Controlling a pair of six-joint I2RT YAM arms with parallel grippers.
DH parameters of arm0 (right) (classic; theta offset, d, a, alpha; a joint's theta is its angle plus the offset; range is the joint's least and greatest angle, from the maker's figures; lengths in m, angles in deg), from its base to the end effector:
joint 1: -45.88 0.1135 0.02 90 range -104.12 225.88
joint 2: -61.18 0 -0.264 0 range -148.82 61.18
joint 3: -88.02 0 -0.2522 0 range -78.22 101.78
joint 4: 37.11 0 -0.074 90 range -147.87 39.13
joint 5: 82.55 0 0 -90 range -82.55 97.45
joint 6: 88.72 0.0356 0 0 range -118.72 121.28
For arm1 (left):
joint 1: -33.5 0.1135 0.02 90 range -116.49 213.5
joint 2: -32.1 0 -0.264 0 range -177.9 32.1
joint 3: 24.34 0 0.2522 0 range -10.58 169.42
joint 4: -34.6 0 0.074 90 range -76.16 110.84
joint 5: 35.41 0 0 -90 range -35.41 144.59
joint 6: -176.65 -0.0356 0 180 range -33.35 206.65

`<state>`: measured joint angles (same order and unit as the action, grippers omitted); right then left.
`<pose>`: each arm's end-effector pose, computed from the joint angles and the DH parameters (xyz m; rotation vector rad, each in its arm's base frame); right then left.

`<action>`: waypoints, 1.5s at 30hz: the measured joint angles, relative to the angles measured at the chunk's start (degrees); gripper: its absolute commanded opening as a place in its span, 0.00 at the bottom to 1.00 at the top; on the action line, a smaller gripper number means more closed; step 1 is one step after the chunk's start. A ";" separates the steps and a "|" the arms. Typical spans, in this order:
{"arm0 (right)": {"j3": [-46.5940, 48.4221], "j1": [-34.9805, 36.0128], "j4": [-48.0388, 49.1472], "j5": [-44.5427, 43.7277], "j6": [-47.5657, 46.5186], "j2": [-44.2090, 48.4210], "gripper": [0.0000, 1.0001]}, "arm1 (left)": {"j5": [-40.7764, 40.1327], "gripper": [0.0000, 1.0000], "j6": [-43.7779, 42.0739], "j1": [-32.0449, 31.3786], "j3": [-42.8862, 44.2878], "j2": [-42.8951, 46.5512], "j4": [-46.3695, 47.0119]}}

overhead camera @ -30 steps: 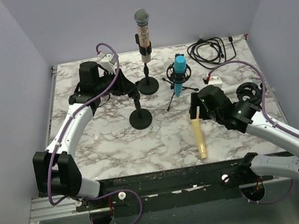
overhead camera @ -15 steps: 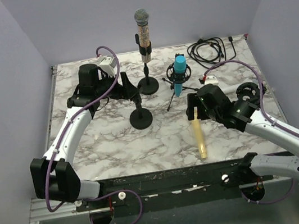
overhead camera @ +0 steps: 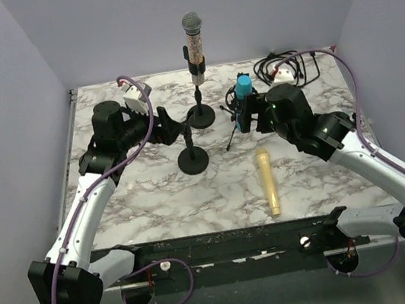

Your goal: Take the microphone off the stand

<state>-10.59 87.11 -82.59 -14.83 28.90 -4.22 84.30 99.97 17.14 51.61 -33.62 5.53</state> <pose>0.1936 0.1517 0.3704 -0.0091 2.0612 0.3426 0.2435 -0.0899 0.3651 0.4128 1.8990 -0.8394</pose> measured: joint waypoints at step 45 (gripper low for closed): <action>21.46 -0.07 5.09 -11.26 -13.40 -17.75 0.23 | -0.35 0.98 1.40 -1.40 -1.38 0.55 2.38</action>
<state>10.88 87.04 -77.50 -26.08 15.50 -21.97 83.96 101.37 15.75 50.24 -33.07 7.91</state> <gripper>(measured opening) 0.533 0.977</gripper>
